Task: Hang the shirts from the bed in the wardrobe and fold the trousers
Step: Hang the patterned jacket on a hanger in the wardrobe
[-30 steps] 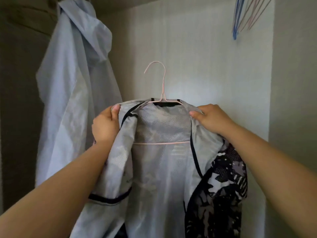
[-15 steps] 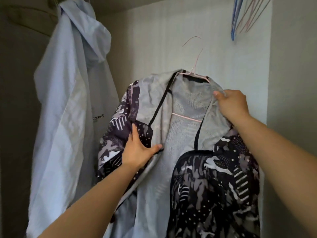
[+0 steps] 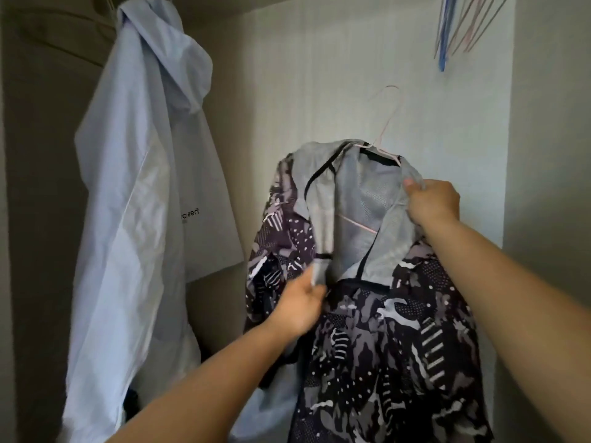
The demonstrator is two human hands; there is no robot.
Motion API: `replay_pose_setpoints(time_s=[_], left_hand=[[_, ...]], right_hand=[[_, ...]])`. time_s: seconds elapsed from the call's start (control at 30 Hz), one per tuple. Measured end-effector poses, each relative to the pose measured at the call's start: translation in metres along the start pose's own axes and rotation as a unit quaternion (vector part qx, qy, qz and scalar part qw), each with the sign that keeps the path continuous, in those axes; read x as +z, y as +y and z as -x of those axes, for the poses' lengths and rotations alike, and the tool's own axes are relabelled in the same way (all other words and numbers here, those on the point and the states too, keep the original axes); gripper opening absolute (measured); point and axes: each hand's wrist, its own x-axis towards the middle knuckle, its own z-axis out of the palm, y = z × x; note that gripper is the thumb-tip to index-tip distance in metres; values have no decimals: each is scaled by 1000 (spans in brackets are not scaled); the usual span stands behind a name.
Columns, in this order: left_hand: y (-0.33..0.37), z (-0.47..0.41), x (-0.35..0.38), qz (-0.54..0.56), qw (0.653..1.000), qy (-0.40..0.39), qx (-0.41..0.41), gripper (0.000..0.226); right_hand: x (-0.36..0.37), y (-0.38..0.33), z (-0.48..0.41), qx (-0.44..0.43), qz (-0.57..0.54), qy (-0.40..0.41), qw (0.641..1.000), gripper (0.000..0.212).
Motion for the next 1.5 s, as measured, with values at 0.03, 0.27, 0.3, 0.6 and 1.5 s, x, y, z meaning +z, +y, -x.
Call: replay_pose_setpoints(time_s=[0.03,0.27,0.3,0.6,1.5], left_hand=[[0,4,5,-9,998,-55,4,41],[0,-7,-30,-28,985,164,-44,36],[4,-11,-37,30,960,269,-73,42],[29,-46,-64,-25,925,348,-149,68],[58,-40,-97,-382,895,203,105,46]], right_hand=[[4,-1,3,-12,4,-3,1000,40],[12,5,18,-119,71,-48,989,51],[12,8,20,-125,75,-58,988,50],[19,11,38,-209,77,-57,973,47],[22,28,54,-223,26,-83,971,41]])
